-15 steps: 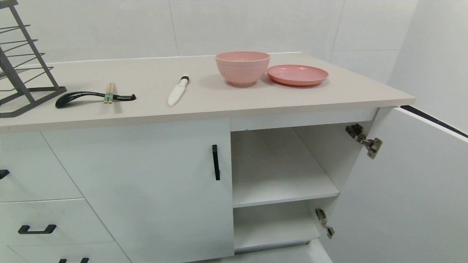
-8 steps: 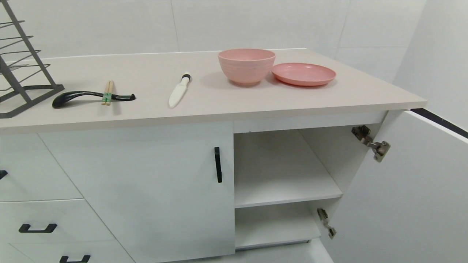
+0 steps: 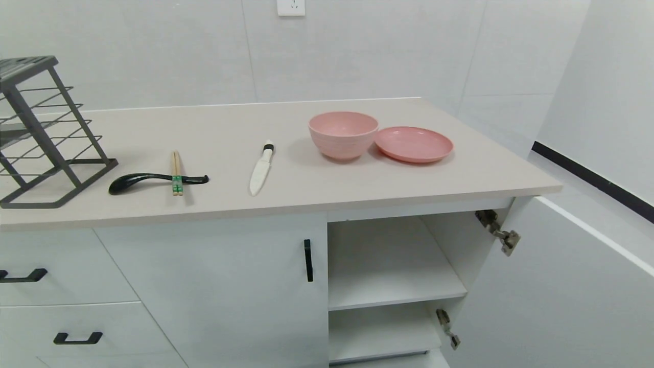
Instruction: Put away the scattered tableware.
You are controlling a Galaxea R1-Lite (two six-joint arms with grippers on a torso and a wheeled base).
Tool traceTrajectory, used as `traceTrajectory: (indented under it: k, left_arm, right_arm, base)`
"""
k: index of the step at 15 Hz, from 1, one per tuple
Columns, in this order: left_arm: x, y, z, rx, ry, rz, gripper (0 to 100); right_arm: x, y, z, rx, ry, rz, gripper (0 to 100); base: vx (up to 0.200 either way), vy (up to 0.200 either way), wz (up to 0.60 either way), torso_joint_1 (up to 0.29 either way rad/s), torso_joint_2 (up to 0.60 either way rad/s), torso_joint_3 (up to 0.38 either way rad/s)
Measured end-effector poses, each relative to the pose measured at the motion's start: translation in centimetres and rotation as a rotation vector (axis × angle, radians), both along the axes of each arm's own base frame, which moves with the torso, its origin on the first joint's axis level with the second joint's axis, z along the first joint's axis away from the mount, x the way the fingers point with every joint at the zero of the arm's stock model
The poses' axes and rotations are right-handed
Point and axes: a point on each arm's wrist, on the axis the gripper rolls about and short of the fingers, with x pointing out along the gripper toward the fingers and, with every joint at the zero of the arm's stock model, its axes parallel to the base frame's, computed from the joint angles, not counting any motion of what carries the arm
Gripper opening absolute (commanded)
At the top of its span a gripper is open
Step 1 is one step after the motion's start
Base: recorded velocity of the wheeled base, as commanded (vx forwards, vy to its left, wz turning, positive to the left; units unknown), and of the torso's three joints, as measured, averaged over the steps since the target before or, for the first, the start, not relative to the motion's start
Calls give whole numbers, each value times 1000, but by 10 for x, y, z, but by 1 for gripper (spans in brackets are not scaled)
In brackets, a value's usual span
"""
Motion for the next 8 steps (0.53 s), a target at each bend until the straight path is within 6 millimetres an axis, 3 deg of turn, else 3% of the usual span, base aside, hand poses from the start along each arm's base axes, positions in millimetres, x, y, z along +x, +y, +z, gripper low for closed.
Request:
traceTrajectory:
  k: [5,8]
  left_arm:
    - [0,0,0,0,0,0,100]
    - [0,0,0,1,1,0,100]
  right_arm:
    - [0,0,0,0,-1,-1,100]
    - [0,0,0,0,1,0,100]
  base:
    - [0,0,0,160,-481,-219]
    - [200,0,0,390,-496,-233]
